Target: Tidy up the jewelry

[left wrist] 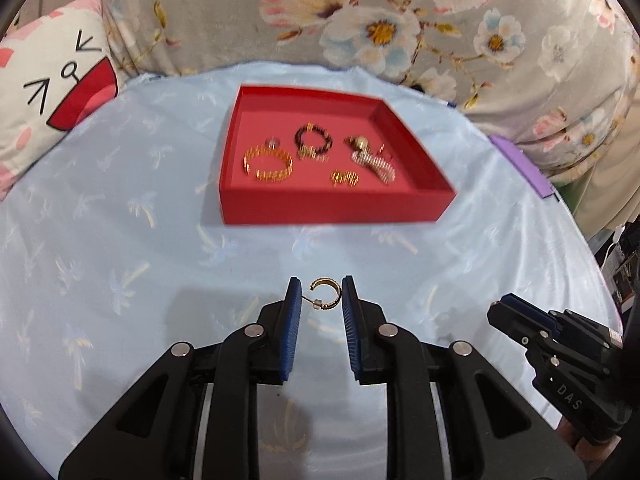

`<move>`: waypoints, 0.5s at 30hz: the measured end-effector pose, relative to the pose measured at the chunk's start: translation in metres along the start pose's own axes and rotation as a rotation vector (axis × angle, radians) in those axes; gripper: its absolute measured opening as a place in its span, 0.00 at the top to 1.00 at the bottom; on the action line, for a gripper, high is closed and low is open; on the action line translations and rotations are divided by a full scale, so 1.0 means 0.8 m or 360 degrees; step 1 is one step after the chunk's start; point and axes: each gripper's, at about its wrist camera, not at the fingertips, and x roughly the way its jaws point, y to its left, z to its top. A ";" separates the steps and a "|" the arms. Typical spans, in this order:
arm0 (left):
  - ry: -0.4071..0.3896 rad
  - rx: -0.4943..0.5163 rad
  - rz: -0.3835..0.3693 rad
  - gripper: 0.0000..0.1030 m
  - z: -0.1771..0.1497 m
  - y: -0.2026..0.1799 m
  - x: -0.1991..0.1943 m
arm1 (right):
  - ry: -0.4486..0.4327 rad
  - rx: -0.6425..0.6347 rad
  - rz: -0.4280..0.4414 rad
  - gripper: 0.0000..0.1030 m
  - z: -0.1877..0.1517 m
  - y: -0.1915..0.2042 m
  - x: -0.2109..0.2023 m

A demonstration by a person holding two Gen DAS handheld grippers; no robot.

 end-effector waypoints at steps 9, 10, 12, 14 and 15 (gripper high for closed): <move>-0.0209 0.0012 -0.0037 0.81 0.101 -0.003 -0.033 | -0.0292 -0.0035 0.0032 0.85 0.122 -0.004 -0.029; -0.0227 0.0020 -0.0021 0.81 0.113 -0.003 -0.032 | -0.0320 -0.0038 0.0026 0.85 0.136 -0.003 -0.028; -0.0252 0.0021 0.0017 0.81 0.138 -0.001 -0.025 | -0.0362 -0.0044 0.0023 0.85 0.162 -0.004 -0.022; -0.0265 0.0019 0.0043 0.81 0.162 0.002 -0.012 | -0.0369 -0.0032 0.0039 0.85 0.184 -0.006 -0.009; -0.0262 0.0016 0.0053 0.81 0.170 0.005 -0.005 | -0.0363 -0.0022 0.0050 0.85 0.195 -0.007 0.003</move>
